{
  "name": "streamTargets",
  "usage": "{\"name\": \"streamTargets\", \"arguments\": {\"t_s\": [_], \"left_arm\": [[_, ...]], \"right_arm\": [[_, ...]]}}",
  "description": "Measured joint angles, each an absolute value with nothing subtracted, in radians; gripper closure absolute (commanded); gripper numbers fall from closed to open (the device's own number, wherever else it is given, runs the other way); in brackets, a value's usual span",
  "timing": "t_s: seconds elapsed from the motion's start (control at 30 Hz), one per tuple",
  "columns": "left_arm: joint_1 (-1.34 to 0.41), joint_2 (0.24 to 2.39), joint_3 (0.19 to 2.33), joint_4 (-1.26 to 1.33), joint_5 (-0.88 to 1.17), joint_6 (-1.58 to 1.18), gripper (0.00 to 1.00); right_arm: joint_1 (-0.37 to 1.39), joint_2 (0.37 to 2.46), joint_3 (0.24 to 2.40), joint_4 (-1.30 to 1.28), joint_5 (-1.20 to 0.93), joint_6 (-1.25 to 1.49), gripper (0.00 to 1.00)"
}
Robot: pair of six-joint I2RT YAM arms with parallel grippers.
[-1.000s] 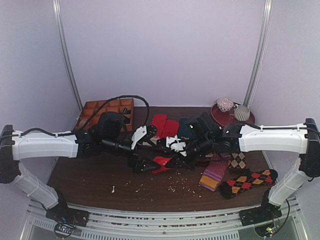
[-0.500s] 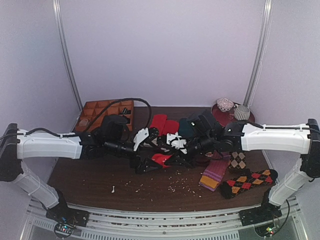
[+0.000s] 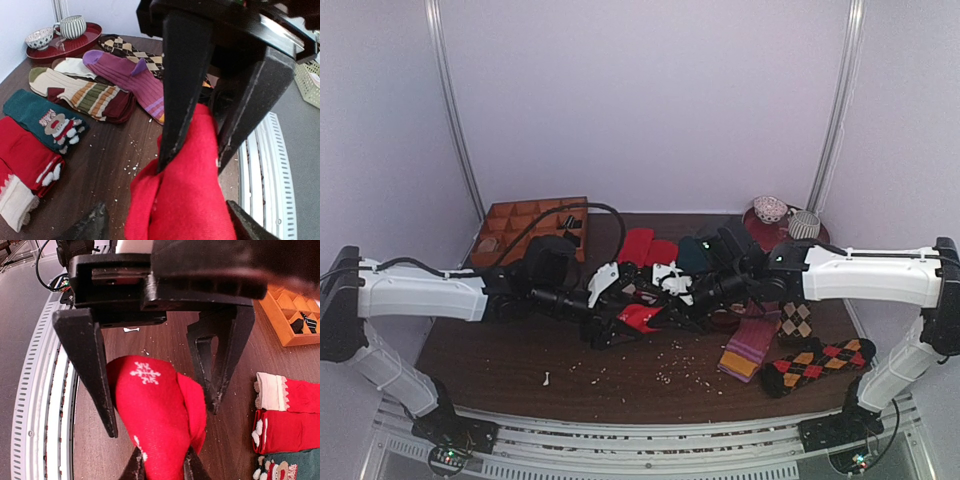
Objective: Roll the socks
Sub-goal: Pass from the right arm to the left
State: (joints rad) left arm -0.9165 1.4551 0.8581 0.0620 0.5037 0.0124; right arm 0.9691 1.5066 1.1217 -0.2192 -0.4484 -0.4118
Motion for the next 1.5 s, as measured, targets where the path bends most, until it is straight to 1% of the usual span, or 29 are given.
{"name": "streamTargets", "arguments": {"t_s": [0.17, 0.3, 0.63, 0.67, 0.77, 1.07, 1.13, 1.33, 1.37, 1.5], "left_arm": [[-0.917, 1.468, 0.858, 0.061, 0.522, 0.013, 0.33], [-0.917, 1.468, 0.858, 0.061, 0.526, 0.013, 0.27], [-0.918, 1.467, 0.866, 0.054, 0.521, 0.013, 0.27], [-0.917, 1.466, 0.866, 0.052, 0.517, 0.013, 0.27], [-0.917, 1.462, 0.867, 0.051, 0.508, 0.013, 0.33], [-0.917, 1.453, 0.873, 0.043, 0.494, 0.016, 0.35], [-0.917, 1.453, 0.873, 0.043, 0.493, 0.016, 0.38], [-0.917, 1.453, 0.878, 0.035, 0.496, 0.016, 0.51], [-0.917, 1.454, 0.879, 0.034, 0.498, 0.016, 0.54], [-0.915, 1.464, 0.883, 0.033, 0.516, 0.009, 0.74]], "right_arm": [[0.969, 1.507, 1.122, -0.219, -0.448, -0.412, 1.00], [0.969, 1.507, 1.122, -0.219, -0.447, -0.412, 1.00], [0.970, 1.507, 1.122, -0.219, -0.434, -0.411, 1.00], [0.970, 1.507, 1.122, -0.219, -0.434, -0.411, 1.00], [0.970, 1.507, 1.122, -0.219, -0.431, -0.411, 1.00], [0.971, 1.507, 1.122, -0.215, -0.430, -0.403, 1.00], [0.971, 1.507, 1.122, -0.215, -0.430, -0.401, 1.00], [0.971, 1.507, 1.122, -0.215, -0.430, -0.401, 1.00], [0.971, 1.507, 1.122, -0.214, -0.429, -0.402, 1.00], [0.970, 1.507, 1.122, -0.215, -0.422, -0.403, 1.00]]}}
